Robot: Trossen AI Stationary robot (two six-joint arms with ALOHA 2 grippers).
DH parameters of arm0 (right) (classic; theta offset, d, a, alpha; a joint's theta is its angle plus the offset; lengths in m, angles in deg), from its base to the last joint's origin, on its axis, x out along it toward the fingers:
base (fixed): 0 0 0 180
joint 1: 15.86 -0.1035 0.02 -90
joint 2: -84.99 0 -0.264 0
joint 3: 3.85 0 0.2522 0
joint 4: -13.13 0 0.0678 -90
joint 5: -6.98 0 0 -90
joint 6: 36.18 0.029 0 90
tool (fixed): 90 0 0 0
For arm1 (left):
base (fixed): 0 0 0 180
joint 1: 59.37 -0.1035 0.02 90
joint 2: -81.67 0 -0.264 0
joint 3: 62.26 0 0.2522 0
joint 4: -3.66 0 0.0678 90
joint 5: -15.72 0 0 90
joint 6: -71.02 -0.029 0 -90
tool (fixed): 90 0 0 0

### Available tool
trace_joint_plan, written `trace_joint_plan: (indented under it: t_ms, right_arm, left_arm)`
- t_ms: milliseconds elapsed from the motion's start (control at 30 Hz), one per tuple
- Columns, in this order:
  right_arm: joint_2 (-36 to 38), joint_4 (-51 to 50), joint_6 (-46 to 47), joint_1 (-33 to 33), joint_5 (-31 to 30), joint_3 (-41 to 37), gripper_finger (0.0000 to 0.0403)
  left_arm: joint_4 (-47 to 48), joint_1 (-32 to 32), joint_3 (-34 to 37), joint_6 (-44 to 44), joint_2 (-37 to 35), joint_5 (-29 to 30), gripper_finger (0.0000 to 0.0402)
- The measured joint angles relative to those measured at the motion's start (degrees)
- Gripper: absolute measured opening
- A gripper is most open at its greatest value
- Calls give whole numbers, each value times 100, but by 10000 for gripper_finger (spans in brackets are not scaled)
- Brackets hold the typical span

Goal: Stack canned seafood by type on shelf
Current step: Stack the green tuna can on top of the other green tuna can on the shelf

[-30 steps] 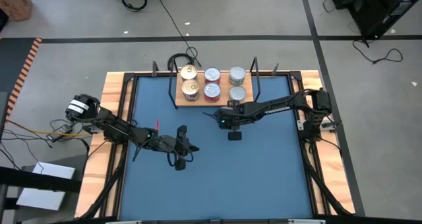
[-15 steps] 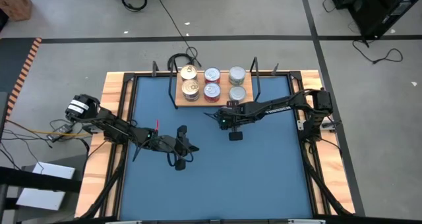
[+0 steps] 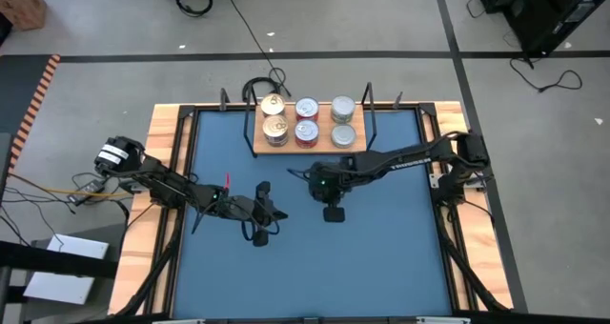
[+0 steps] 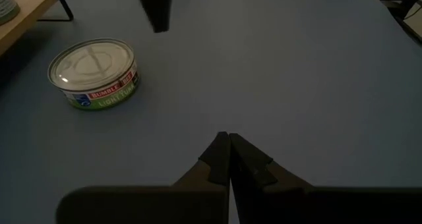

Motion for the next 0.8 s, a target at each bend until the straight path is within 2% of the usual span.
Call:
trace_joint_plan:
  t_ms: [33,133,200,300,433,800]
  right_arm:
    - [1,-62,-2,-63,-194,1,8]
    - [-60,-321,-252,-231,-1324,-57,38]
    - [-73,-364,-514,-278,-1680,-154,64]
    - [-85,-334,-828,-260,-1703,-320,93]
    - [-95,-273,-1137,-183,-1720,-591,109]
    - [-77,407,-1612,-50,-1784,-1107,90]
  left_arm:
    - [0,0,0,-1,0,0,10]
    - [-3,0,0,-1,0,1,10]
    - [-7,0,0,-1,0,-1,10]
    - [28,1,1,5,0,-1,10]
    - [19,0,2,1,0,-1,10]
    - [27,0,2,-1,0,1,10]
